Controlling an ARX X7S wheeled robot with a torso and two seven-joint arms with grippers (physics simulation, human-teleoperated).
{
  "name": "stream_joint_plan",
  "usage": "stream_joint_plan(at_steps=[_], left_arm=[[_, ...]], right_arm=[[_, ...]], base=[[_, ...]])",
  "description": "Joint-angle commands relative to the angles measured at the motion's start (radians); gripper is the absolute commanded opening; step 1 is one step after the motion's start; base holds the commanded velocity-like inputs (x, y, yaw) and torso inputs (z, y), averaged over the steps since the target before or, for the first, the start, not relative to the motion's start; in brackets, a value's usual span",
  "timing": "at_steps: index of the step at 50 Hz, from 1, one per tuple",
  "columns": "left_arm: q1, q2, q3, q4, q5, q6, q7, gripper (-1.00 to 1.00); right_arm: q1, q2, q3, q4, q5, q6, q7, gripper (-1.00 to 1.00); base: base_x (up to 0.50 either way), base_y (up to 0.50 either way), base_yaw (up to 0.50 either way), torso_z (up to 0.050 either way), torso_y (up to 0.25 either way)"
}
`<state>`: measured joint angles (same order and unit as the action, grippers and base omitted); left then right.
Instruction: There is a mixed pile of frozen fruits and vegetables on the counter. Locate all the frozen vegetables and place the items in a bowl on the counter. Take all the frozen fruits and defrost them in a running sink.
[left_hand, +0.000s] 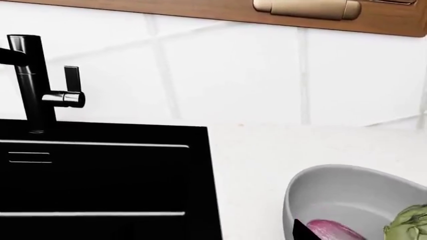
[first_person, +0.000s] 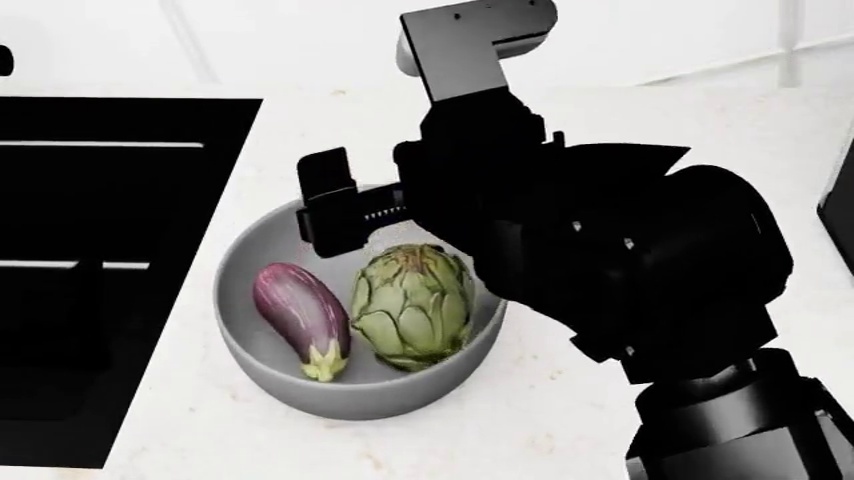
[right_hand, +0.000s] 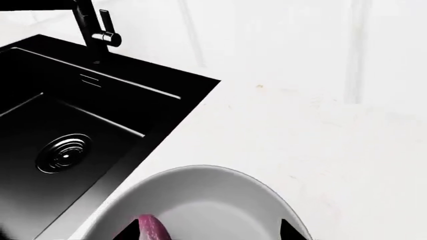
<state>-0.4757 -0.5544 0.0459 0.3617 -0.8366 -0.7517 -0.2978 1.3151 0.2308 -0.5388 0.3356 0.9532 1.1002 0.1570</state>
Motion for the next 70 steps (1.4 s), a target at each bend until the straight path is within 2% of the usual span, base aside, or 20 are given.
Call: stream_joint_plan(at_steps=[1,9,13,14,15,16,23,32,53,70], left_arm=[[-0.006,-0.006,-0.008,0.002,-0.01,-0.003,-0.002,1.0],[-0.032,-0.018,-0.026,0.033,-0.056,-0.052,-0.036,1.0],[-0.058,-0.016,-0.03,0.032,-0.07,-0.073,-0.057,1.0],[-0.069,-0.015,-0.032,0.049,-0.089,-0.094,-0.072,1.0],[-0.08,-0.023,-0.058,0.052,-0.171,-0.154,-0.09,1.0],[-0.086,-0.029,-0.062,0.078,-0.187,-0.171,-0.107,1.0],[-0.148,-0.039,-0.073,0.069,-0.212,-0.204,-0.144,1.0],[-0.13,-0.036,-0.09,0.096,-0.241,-0.206,-0.162,1.0],[-0.105,-0.043,-0.088,0.08,-0.223,-0.182,-0.147,1.0],[-0.092,-0.043,-0.075,0.057,-0.194,-0.158,-0.132,1.0]], right_arm=[[-0.009,0.056,0.106,-0.177,0.072,0.015,0.096,1.0],[-0.229,0.184,0.228,-0.476,0.164,-0.005,0.208,1.0],[-0.344,0.236,0.353,-0.643,0.264,-0.025,0.309,1.0],[-0.363,0.262,0.369,-0.687,0.282,-0.017,0.323,1.0],[-0.395,0.282,0.395,-0.72,0.297,-0.023,0.337,1.0],[-0.392,0.313,0.375,-0.733,0.305,0.017,0.339,1.0],[-0.537,0.352,0.45,-0.84,0.318,-0.053,0.338,1.0],[-0.603,0.4,0.506,-0.886,0.372,-0.05,0.384,1.0],[-0.654,0.405,0.523,-0.881,0.343,-0.091,0.373,1.0],[-0.715,0.428,0.568,-0.924,0.365,-0.104,0.432,1.0]], base=[[0.0,0.0,0.0,0.0,0.0],[0.0,0.0,0.0,0.0,0.0],[0.0,0.0,0.0,0.0,0.0],[0.0,0.0,0.0,0.0,0.0],[0.0,0.0,0.0,0.0,0.0],[0.0,0.0,0.0,0.0,0.0],[0.0,0.0,0.0,0.0,0.0],[0.0,0.0,0.0,0.0,0.0],[-0.13,0.27,0.0,0.0,0.0],[-0.39,0.41,0.0,0.0,0.0]])
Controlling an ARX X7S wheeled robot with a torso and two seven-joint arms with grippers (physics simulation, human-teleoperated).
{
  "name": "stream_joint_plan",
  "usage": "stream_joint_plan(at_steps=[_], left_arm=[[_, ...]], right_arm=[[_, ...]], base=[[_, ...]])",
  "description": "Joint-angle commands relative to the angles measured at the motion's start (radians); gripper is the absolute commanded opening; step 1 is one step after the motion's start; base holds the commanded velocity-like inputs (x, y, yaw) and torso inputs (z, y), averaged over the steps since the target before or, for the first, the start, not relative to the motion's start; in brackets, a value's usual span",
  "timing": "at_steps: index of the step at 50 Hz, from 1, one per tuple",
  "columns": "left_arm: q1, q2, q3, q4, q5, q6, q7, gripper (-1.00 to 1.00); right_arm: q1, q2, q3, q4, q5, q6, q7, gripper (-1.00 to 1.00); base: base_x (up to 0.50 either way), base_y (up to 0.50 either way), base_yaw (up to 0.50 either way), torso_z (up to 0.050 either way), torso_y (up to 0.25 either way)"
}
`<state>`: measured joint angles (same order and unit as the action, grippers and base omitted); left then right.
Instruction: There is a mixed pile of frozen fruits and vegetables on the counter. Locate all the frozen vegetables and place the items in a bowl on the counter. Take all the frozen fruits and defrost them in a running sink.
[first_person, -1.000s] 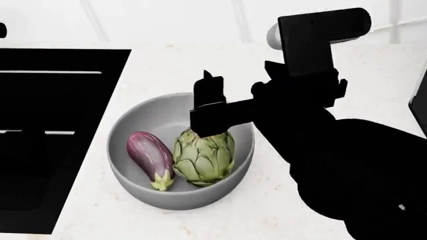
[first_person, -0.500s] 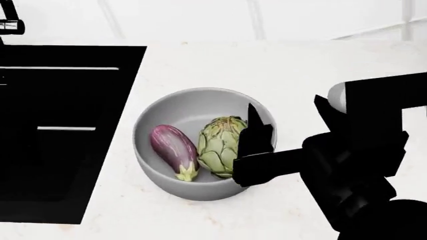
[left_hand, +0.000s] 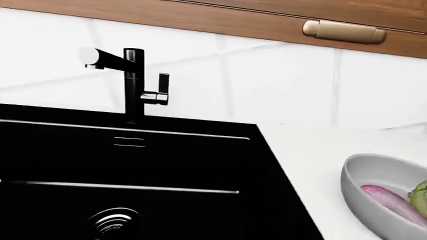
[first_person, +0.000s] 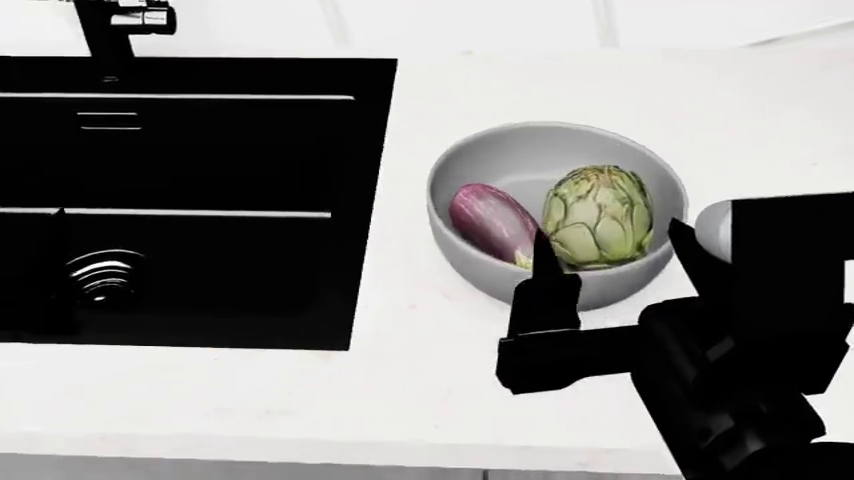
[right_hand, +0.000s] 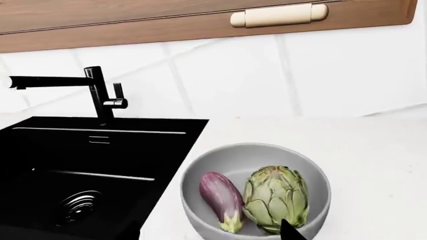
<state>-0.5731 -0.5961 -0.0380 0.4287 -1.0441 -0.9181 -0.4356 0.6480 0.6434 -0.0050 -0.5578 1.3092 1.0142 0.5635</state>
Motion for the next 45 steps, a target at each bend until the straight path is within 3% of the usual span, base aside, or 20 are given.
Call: stream_joint_plan(at_steps=[1,13,24,45], left_arm=[[0.006,-0.002,0.009,-0.009,0.013,0.009,0.007,1.0],[0.02,-0.007,0.019,0.002,0.012,0.007,0.009,1.0],[0.024,-0.007,0.019,-0.007,0.012,0.014,0.011,1.0],[0.038,-0.013,0.025,-0.014,0.019,0.026,0.021,1.0]], right_arm=[[-0.056,0.016,0.038,-0.034,0.005,-0.024,0.022,1.0],[-0.139,0.02,0.05,-0.077,-0.058,-0.073,-0.01,1.0],[-0.124,0.037,-0.021,-0.075,-0.115,-0.039,-0.023,1.0],[-0.154,0.024,-0.015,-0.059,-0.117,-0.07,-0.037,1.0]], base=[[-0.36,0.49,0.0,0.0,0.0],[-0.31,0.5,0.0,0.0,0.0],[0.0,0.5,0.0,0.0,0.0],[0.05,0.5,0.0,0.0,0.0]])
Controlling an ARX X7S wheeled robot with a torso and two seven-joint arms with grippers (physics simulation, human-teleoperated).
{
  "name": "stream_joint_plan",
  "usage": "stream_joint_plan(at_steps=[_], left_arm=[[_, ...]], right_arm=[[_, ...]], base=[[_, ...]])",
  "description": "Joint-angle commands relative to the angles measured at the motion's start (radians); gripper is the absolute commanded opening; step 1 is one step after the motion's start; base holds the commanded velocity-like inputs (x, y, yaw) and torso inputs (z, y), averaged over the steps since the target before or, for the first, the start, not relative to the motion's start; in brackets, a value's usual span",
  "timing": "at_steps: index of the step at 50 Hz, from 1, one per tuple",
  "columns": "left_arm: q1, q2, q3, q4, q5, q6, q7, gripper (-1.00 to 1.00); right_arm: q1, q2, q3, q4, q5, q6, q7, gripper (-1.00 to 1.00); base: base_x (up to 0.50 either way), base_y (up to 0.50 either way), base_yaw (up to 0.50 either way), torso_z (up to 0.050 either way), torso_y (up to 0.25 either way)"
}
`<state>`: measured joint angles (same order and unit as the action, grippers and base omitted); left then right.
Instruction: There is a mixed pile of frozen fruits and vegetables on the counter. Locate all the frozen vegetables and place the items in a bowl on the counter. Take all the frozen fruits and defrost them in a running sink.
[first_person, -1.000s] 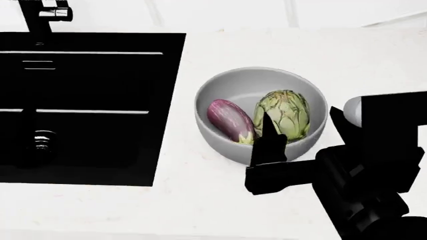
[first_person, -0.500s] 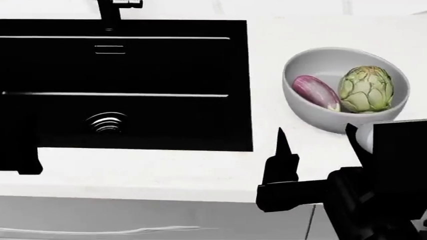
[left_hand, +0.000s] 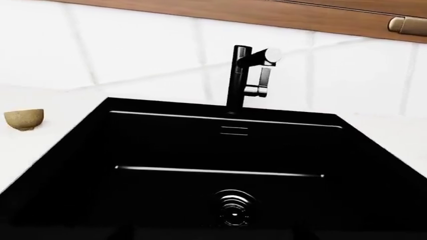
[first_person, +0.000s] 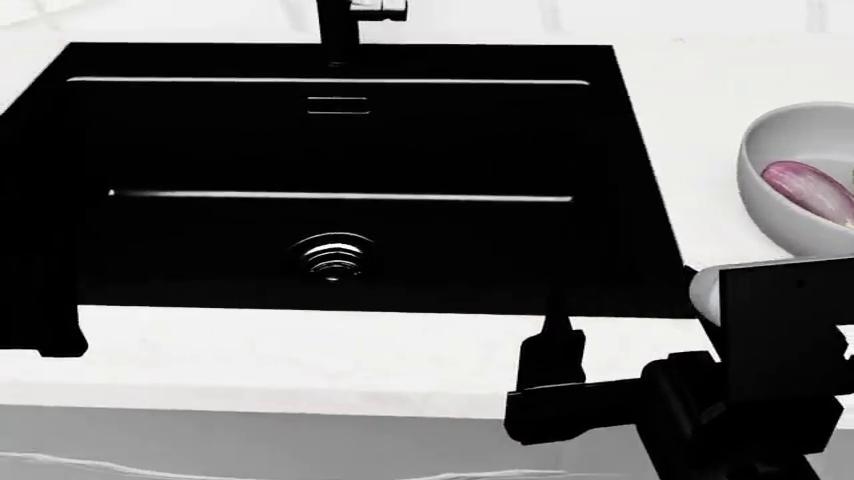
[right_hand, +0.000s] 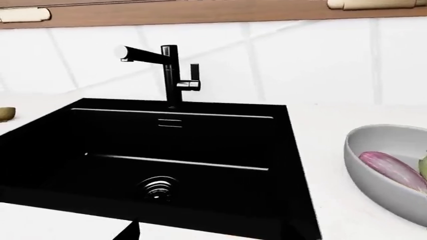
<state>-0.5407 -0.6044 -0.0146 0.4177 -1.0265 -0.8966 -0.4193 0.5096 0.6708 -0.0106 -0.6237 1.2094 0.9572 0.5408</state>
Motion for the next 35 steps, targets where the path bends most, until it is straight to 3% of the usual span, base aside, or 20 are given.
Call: stream_joint_plan(at_steps=[1,35], left_arm=[[0.009,-0.007,0.0,-0.003,0.0,0.005,0.006,1.0],[0.006,0.008,0.032,-0.009,0.017,0.015,-0.003,1.0]], right_arm=[[-0.016,-0.001,-0.01,0.005,-0.017,-0.012,-0.014,1.0],[-0.01,-0.004,-0.02,0.014,-0.003,-0.02,-0.015,1.0]], base=[[0.05,0.5,0.0,0.0,0.0],[0.06,0.5,0.0,0.0,0.0]])
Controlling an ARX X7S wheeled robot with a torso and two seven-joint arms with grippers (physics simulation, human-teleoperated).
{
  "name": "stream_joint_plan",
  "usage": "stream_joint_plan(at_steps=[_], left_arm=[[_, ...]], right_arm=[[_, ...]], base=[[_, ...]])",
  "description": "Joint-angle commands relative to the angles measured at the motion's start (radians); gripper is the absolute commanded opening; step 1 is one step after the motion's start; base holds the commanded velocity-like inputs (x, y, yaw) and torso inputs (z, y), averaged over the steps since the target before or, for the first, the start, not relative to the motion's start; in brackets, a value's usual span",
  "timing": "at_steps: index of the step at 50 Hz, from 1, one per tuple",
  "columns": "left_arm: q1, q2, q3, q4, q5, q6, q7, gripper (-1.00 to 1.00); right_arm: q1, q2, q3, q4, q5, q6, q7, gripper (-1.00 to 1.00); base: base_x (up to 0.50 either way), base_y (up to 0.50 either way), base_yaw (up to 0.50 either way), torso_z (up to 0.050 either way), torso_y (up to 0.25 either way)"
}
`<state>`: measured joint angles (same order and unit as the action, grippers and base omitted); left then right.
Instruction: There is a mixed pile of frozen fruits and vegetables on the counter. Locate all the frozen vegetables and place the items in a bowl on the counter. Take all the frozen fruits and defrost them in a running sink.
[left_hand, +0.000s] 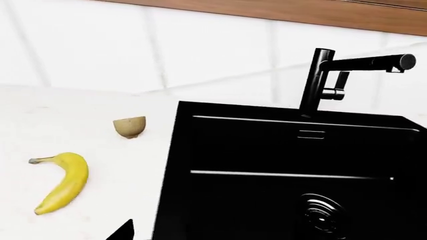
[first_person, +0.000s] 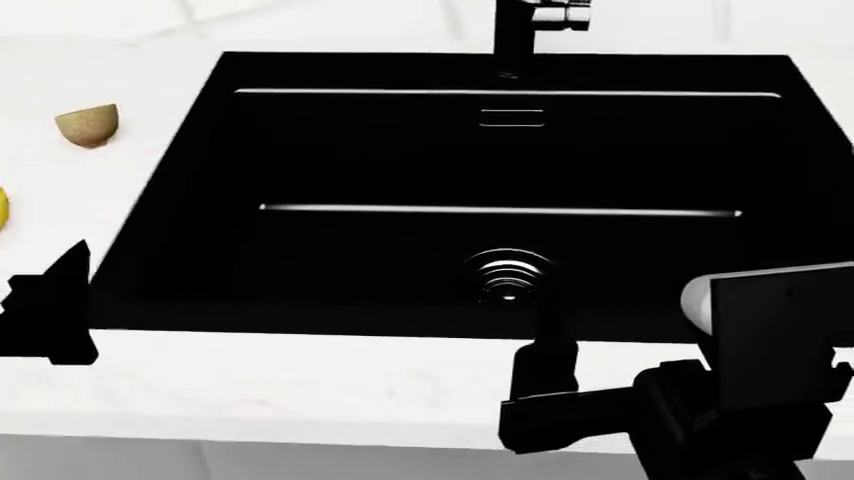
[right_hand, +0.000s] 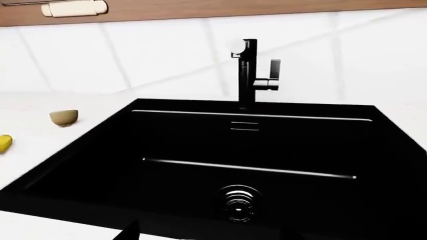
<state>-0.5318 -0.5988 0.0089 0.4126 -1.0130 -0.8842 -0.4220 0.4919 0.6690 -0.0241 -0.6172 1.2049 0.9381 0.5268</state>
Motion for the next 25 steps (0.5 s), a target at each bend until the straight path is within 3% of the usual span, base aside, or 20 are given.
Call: stream_joint_plan(at_steps=[1,25], left_arm=[[-0.004,0.002,0.009,-0.003,0.003,0.002,-0.001,1.0],[-0.019,-0.007,0.013,-0.014,0.0,0.003,0.004,1.0]], right_arm=[[0.007,-0.003,-0.007,0.009,-0.001,-0.002,-0.001,1.0],[0.015,-0.006,-0.023,0.031,-0.011,-0.01,-0.01,1.0]], base=[[0.08,0.5,0.0,0.0,0.0],[0.08,0.5,0.0,0.0,0.0]])
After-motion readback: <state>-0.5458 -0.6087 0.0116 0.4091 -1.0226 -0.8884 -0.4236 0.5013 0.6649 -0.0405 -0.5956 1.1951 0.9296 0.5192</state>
